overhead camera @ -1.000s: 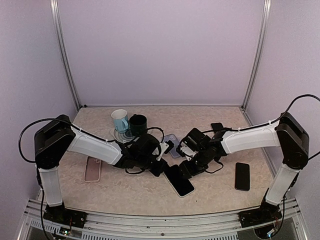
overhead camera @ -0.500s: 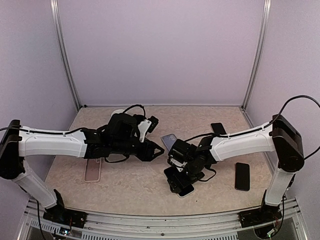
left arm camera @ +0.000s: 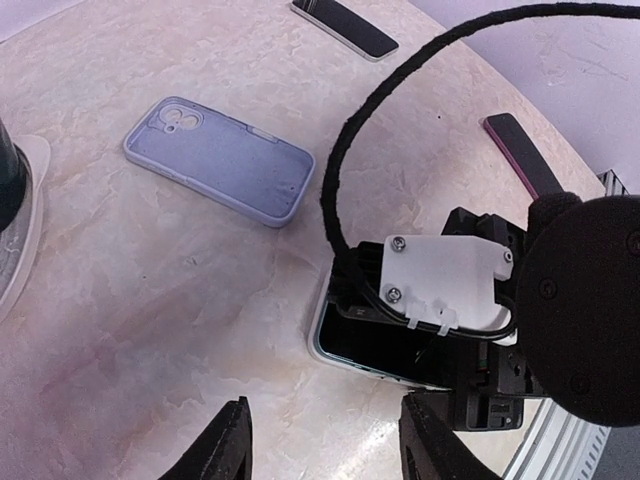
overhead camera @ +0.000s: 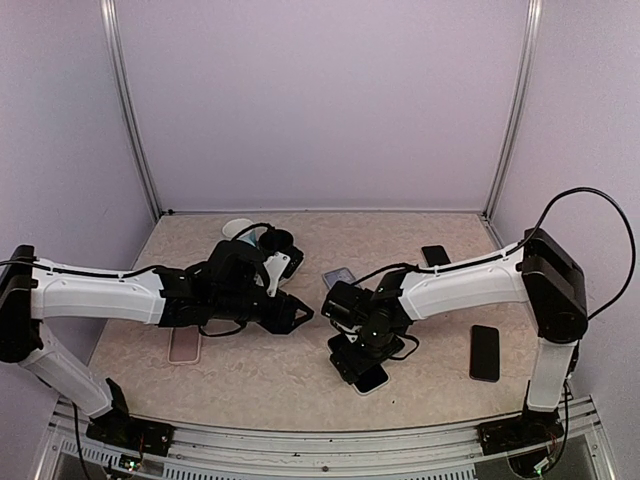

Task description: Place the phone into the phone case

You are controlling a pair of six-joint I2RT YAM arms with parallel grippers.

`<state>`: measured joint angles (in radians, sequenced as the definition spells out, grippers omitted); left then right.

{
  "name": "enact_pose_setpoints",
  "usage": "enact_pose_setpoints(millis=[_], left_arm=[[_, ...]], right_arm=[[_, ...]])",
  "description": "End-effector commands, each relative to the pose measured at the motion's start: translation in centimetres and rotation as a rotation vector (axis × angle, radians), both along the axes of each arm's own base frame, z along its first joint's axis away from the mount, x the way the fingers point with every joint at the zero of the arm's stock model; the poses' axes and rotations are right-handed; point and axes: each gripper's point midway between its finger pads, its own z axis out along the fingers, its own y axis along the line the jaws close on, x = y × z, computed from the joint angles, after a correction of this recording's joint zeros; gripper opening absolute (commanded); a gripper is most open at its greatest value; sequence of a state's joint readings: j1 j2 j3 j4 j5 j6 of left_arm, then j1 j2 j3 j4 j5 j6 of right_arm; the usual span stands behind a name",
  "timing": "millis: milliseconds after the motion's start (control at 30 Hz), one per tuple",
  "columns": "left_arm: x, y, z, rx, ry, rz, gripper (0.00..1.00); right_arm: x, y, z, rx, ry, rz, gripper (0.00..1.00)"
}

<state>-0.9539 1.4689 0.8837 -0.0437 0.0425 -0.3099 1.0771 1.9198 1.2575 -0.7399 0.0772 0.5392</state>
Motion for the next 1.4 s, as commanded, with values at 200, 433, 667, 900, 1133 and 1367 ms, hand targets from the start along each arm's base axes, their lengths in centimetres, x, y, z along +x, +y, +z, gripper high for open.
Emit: enact_pose_setpoints(millis=[200, 433, 667, 900, 1133, 1367], left_arm=[[0.8, 1.2, 0.4, -0.001, -0.017, 0.037, 0.50], [1.0, 1.3, 0.4, -0.010, -0.005, 0.045, 0.51], [1.3, 0.2, 0.3, -0.081, 0.044, 0.031, 0.67], [1.8, -3.2, -1.5, -0.268, 0.224, -0.034, 0.77], [1.5, -5.9, -2.4, -0.389, 0.310, -0.112, 0.73], [1.3, -6.8, -3.1, -0.412, 0.340, -0.146, 0.36]], right_arm=[[-1.8, -0.9, -2.7, -0.096, 0.048, 0.034, 0.72], [-0.3, 0.2, -0.3, -0.023, -0.054, 0.048, 0.54], [1.9, 2.4, 4.2, 0.203, -0.259, 0.089, 0.40], [3.7, 3.2, 6.9, 0.344, -0.450, 0.113, 0.36], [3.9, 3.5, 8.9, 0.431, -0.542, 0.149, 0.36], [3.5, 3.5, 8.8, 0.439, -0.540, 0.175, 0.36]])
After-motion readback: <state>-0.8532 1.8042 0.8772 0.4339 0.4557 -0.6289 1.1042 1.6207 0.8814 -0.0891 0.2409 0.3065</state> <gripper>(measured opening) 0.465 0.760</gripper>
